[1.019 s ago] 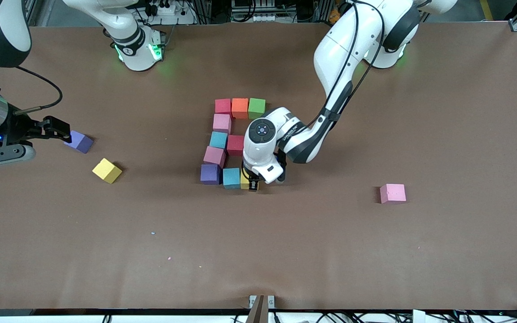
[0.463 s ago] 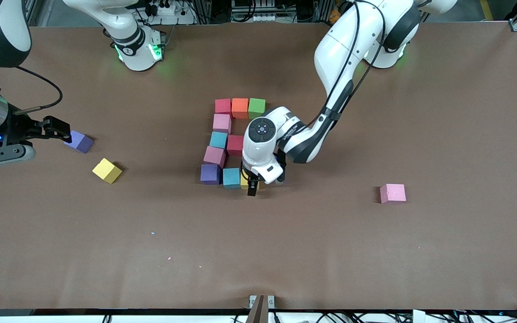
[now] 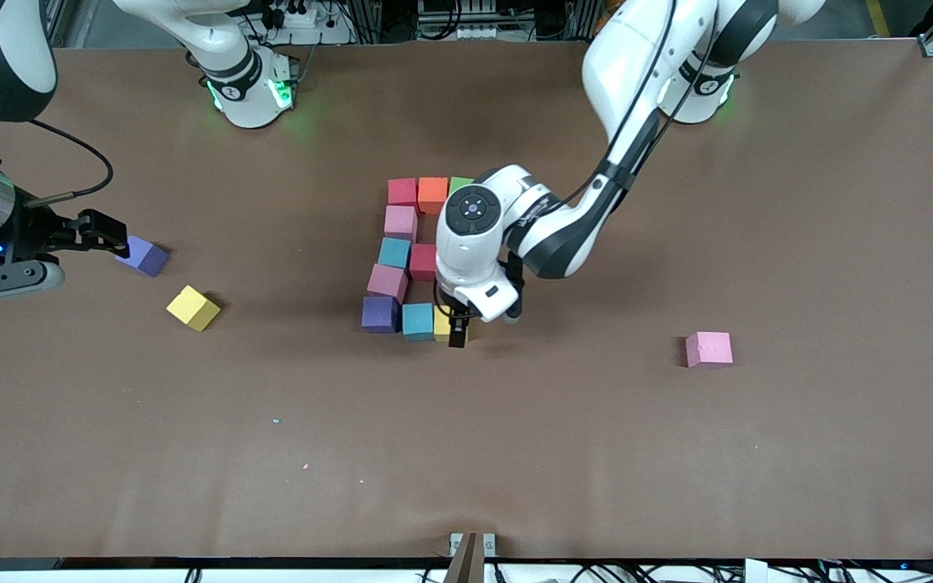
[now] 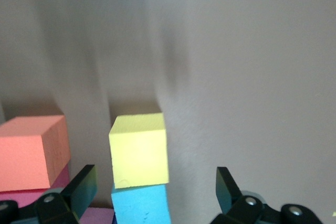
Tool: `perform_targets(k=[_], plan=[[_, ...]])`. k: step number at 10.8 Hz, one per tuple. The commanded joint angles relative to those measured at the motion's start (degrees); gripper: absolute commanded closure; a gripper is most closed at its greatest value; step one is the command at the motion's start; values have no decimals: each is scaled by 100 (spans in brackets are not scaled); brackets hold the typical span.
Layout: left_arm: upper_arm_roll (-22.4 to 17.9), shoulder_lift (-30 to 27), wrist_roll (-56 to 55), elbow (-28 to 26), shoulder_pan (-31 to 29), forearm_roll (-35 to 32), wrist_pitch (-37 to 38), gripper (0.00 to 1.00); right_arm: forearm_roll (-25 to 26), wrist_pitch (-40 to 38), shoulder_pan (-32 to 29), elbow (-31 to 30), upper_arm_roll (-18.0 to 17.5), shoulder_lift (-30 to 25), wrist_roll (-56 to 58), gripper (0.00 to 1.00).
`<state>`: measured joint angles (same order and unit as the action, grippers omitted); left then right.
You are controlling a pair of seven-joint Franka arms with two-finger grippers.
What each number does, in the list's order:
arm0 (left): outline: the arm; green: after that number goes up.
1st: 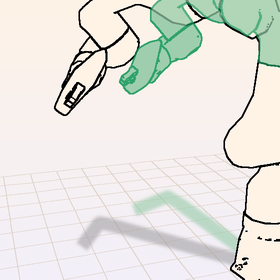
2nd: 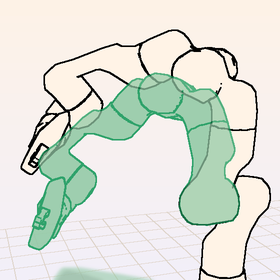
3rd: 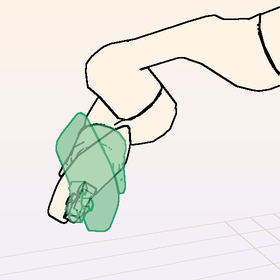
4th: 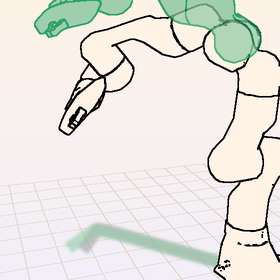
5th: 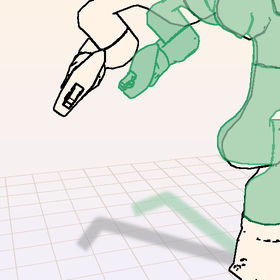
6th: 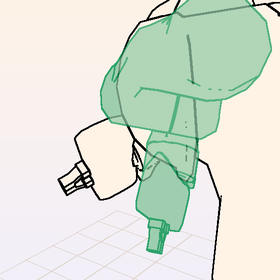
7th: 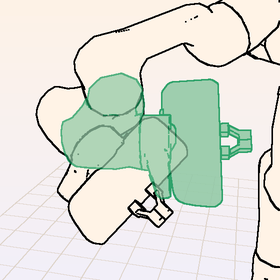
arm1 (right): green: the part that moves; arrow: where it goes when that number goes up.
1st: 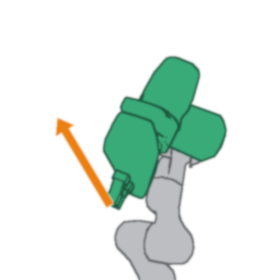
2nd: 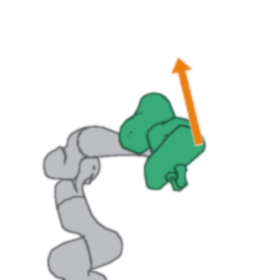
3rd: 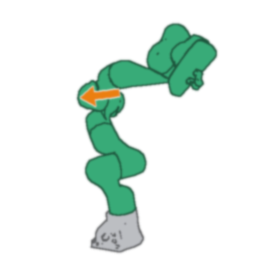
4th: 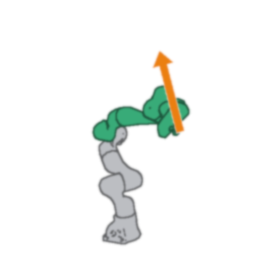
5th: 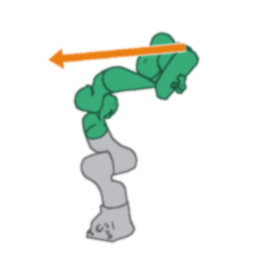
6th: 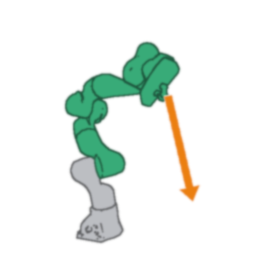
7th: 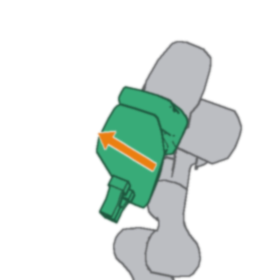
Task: Arrange 11 blocks into digit 3
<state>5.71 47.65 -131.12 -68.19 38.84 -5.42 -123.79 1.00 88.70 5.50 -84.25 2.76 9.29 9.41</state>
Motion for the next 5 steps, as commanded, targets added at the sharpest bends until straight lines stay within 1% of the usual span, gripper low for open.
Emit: perform_targets(k=[1,5], plan=[[9,-466,568,-204,-577,23,433,0,31,-80,-14,111,-12,38,-18,0],[27,-1239,1561,-222,-1771,32,1136,0,31,-80,-5,111,-12,38,-18,0]])
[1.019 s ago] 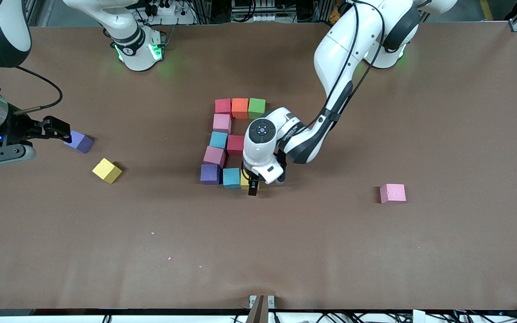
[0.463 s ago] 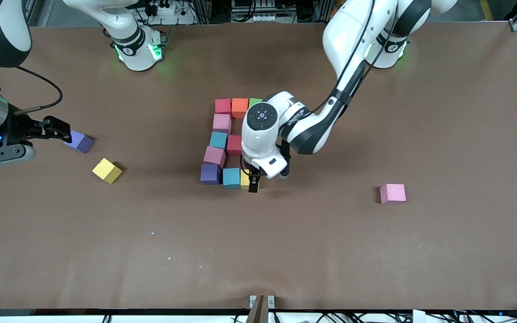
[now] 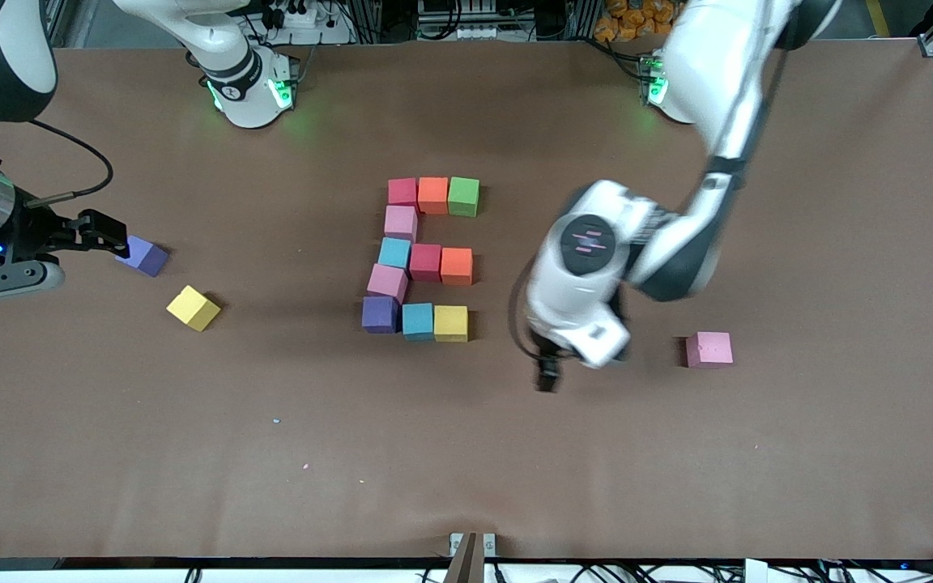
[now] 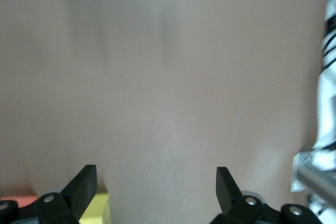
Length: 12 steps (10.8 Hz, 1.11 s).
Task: Arrange 11 blocks into digit 3
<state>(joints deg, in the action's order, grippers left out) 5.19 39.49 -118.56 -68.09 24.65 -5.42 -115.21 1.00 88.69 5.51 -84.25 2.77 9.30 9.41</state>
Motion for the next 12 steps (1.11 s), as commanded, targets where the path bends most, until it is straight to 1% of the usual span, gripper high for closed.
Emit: perform_targets(k=[1,3,4,5,6,7,8,10,12], plan=[[96,-590,594,-231,-695,41,367,0,23,-80,3,111,-13,36,-18,0],[132,-801,1488,-274,-1075,111,744,0,23,-80,3,111,-13,36,-18,0],[149,-933,2007,-423,-1180,138,989,0,23,-80,3,111,-13,36,-18,0],[175,-1195,2490,-755,-1269,225,1053,0,23,-80,3,111,-13,36,-18,0],[193,-1615,2895,-1263,-1426,261,1053,0,23,-80,3,111,-13,36,-18,0],[202,-1872,3317,-1581,-1567,391,1053,0,23,-80,3,111,-13,36,-18,0],[219,-2048,3565,-1785,-1664,436,1062,0,23,-80,3,111,-13,36,-18,0],[342,-2925,4284,-2608,-1936,541,1062,0,31,-80,-6,102,-4,36,-18,0],[273,-3760,5198,-3479,-1972,648,1071,0,23,-80,-15,93,-13,36,-9,0]])
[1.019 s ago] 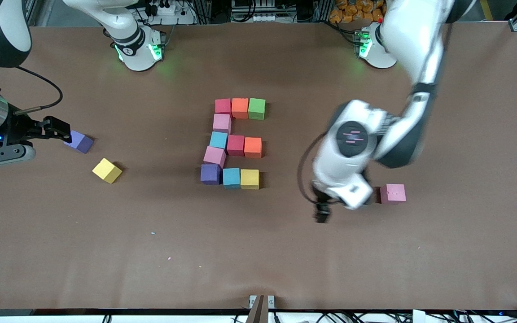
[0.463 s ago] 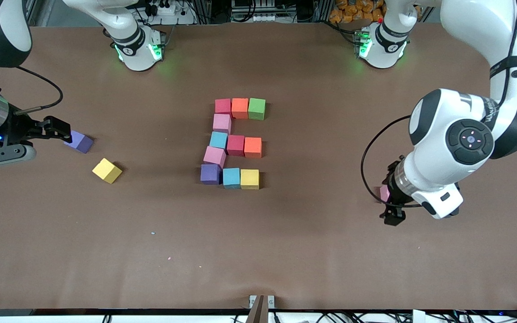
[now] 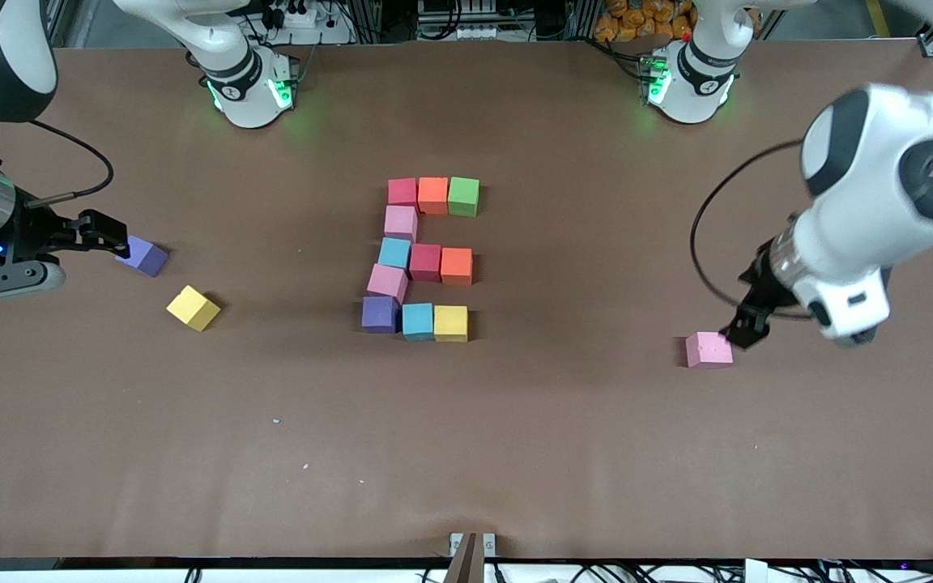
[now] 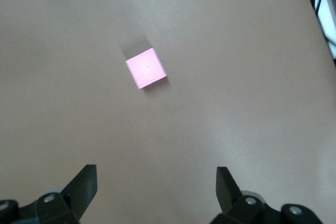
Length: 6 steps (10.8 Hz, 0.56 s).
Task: Arrange 11 blocks into digit 3
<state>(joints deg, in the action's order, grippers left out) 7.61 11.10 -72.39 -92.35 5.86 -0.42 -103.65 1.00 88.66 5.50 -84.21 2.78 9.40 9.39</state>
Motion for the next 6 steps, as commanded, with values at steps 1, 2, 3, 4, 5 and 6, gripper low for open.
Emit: perform_targets(k=[1,2,3,4,5,6], plan=[[30,-1178,977,-1257,-233,147,-85,0,23,-76,-6,89,-15,27,-16,0],[22,-1276,1521,-1241,-296,147,28,0,23,-76,-14,106,-15,35,1,0],[-66,-1303,2013,-1172,-323,112,99,0,23,-59,3,115,-15,36,-16,0],[-119,-1312,2401,-971,-314,68,100,0,31,-33,3,107,-15,44,-25,0],[-206,-1312,3014,-743,-297,59,187,0,40,-24,12,106,-15,53,-34,0],[-294,-1295,3638,-523,-262,33,362,0,32,-15,3,106,-15,53,-25,0]])
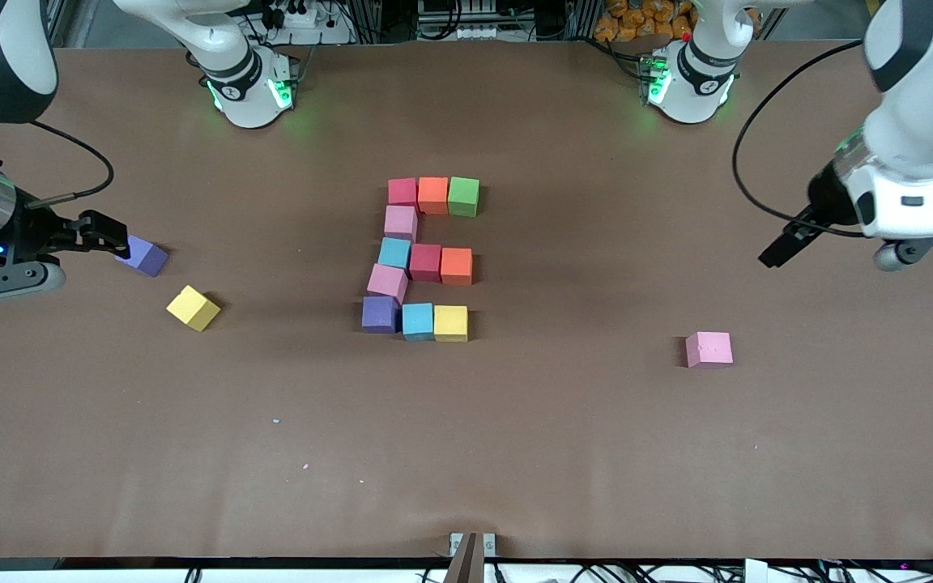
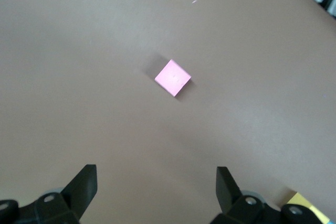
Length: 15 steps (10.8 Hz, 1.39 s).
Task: Arrange 11 blocks into digit 3
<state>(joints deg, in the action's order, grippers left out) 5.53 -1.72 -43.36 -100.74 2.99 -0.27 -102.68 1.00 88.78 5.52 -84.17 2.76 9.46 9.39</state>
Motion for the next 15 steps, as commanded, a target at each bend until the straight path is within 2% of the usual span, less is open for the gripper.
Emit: perform_targets(k=[1,4,6,9,12,15], plan=[[-96,31,1316,518,35,-34,353,0,23,-28,2,103,-12,47,-34,0],[0,-3,2129,678,114,-305,694,0,31,-37,37,103,-12,38,-34,0],[220,-126,2489,687,132,-342,959,0,31,-37,19,103,-3,47,-34,0],[221,-197,2770,696,202,-368,1083,0,23,-54,37,103,-12,38,-34,0],[116,-188,3544,915,193,-254,1197,0,23,-45,2,103,-3,38,-34,0],[80,-127,3616,933,176,-89,1197,0,23,-45,-25,94,-12,47,-25,0]])
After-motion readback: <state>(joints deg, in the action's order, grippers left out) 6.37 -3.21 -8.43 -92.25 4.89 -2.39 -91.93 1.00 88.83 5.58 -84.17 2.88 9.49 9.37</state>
